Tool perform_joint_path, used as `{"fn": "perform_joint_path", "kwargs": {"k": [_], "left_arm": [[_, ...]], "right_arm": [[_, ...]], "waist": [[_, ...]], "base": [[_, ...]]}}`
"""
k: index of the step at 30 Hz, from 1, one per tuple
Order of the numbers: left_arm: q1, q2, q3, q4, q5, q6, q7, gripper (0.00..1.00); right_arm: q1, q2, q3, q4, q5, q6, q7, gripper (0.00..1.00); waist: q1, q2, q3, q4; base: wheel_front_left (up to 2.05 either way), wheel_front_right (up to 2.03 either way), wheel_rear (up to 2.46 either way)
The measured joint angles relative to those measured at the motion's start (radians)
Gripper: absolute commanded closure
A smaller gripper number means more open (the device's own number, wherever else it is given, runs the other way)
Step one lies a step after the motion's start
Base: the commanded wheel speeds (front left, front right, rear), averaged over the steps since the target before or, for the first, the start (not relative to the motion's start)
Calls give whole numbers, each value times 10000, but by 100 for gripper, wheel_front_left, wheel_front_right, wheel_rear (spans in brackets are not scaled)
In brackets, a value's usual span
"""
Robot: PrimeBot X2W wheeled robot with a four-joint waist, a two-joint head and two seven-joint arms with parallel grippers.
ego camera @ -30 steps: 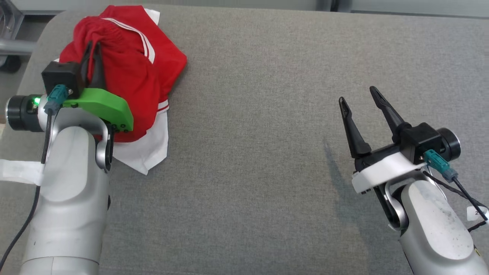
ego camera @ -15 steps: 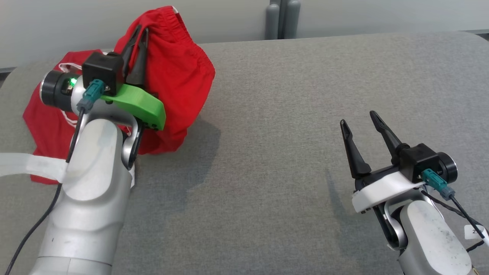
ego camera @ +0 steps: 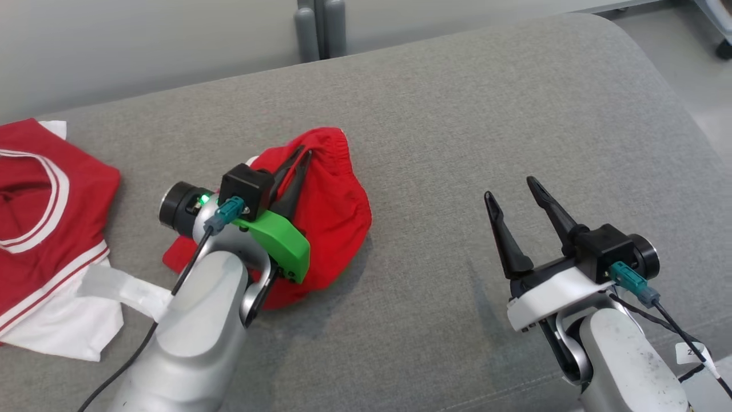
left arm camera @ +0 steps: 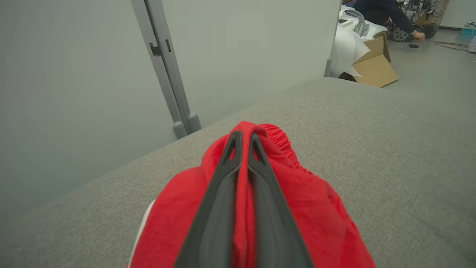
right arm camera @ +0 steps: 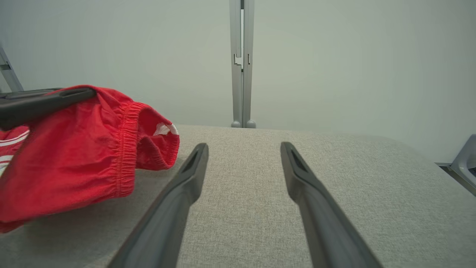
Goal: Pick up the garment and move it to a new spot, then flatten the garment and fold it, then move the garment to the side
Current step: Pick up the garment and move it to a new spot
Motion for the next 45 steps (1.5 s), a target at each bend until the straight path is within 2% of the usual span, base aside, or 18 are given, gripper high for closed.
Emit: {"fn": "perform_joint_path", "kwargs": {"k": [5, 8, 16, 24, 25, 27, 28, 33, 43, 45], "left_arm": [[261, 36, -721, 69, -742, -2, 54, 100], [278, 50, -1060, 192, -731, 21, 77, 100], [59, 115, -1423, -59, -809, 414, -29, 100], [34, 150, -2798, 56, -988, 238, -31, 100], [96, 157, -2982, 113, -1020, 232, -31, 94], [249, 174, -3356, 242, -1058, 174, -27, 40], [342, 190, -3507, 270, -1104, 138, -19, 0], [518, 205, -4057, 188, -1534, 56, -12, 0], [377, 222, -4046, -593, -2288, 69, -117, 0], [380, 221, -3939, -560, -2397, 196, -119, 0]], "right_arm": [[-12, 123, 222, 4, 21, 92, 0, 0], [-22, 198, 328, 10, 56, 107, 0, 0], [-66, 261, 454, 52, 130, 180, 0, 0], [-88, 280, 222, 54, 151, 167, 0, 0], [-95, 282, 211, 54, 151, 167, 0, 0], [-124, 284, 182, 61, 159, 167, 0, 0], [-153, 284, 157, 65, 161, 165, 0, 0], [-227, 284, -173, 56, 163, 67, 0, 0], [-232, 123, -708, 56, 165, -12, 0, 0], [-233, 38, -771, 69, 167, -10, 0, 0]], "waist": [[0, 0, 161, -674], [0, 0, 258, -1079], [0, 0, 580, -2244], [0, 0, 972, -2786], [0, 0, 1006, -2810], [0, 0, 1058, -2835], [0, 0, 1073, -2833], [0, 0, 1099, -2669], [0, 0, 944, -1923], [0, 0, 873, -1711]], "base": [[0, 0, 0], [0, 0, 0], [0, 0, 0], [0, 0, 0], [0, 0, 0], [0, 0, 0], [0, 0, 0], [0, 0, 0], [0, 0, 0], [0, 0, 0]]}}
